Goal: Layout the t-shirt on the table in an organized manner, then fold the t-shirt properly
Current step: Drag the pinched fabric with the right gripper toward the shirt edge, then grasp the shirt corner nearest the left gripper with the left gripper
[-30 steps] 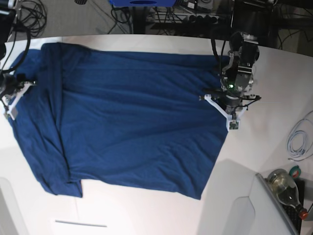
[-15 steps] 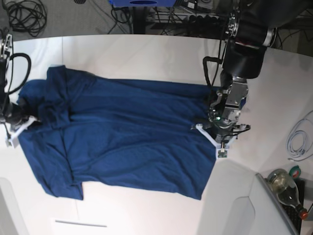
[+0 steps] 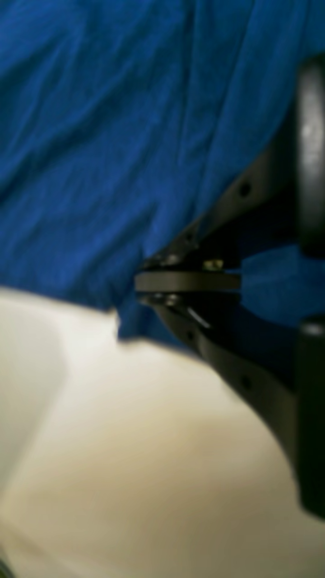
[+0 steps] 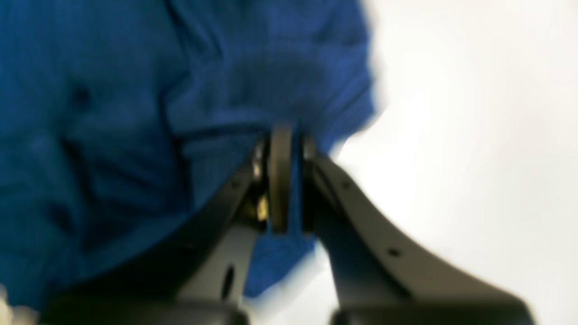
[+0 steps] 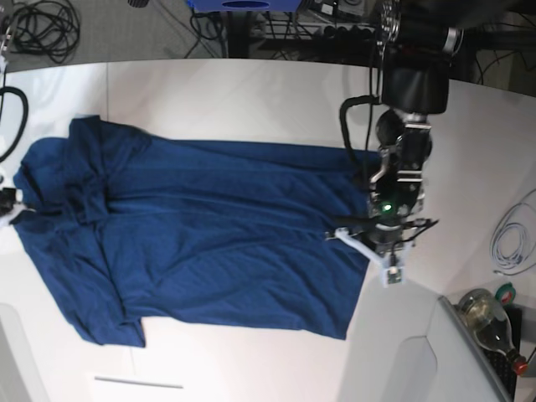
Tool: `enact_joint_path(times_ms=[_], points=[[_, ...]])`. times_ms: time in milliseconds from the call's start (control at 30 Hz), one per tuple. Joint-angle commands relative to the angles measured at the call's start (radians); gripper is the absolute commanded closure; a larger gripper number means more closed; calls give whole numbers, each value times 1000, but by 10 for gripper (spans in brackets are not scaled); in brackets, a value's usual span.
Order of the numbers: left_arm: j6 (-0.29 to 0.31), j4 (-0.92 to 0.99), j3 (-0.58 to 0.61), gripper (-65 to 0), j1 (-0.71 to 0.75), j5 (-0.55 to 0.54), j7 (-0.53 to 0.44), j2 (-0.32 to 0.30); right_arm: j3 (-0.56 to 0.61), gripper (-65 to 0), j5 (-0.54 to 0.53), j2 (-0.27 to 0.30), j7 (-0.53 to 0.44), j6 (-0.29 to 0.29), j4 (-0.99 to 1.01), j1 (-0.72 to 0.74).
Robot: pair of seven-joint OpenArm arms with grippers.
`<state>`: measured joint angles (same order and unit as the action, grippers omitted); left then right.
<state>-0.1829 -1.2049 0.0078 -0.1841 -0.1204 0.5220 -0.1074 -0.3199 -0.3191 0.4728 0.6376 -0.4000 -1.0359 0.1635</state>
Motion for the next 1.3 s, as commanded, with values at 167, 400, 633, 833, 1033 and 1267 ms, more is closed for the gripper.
enact_joint_path(times_ms=[167,400,633,833,1033,1267], points=[[1,-353,-165,0,231,6,49,-50,26,-89,-16,-107,167,-17,-581,-287],[247,-369,-414,0,515,6,-152,-73,244,-417,-16,-151,166,-10,-706,-422],[280,-355,-533,0,624,6,-205,-71,365,-389,-16,-161,166,-10,-610,-364],[282,-349,-561,0,630,6,-205,-59,397,-384,-16,-165,166,23,-565,-333],[282,-349,-558,0,630,6,-205,-58,399,-383,-16,-165,147,68,-525,-330],[282,-349,-559,0,628,6,-204,-58,391,-126,-16,-165,115,63,-435,-308]])
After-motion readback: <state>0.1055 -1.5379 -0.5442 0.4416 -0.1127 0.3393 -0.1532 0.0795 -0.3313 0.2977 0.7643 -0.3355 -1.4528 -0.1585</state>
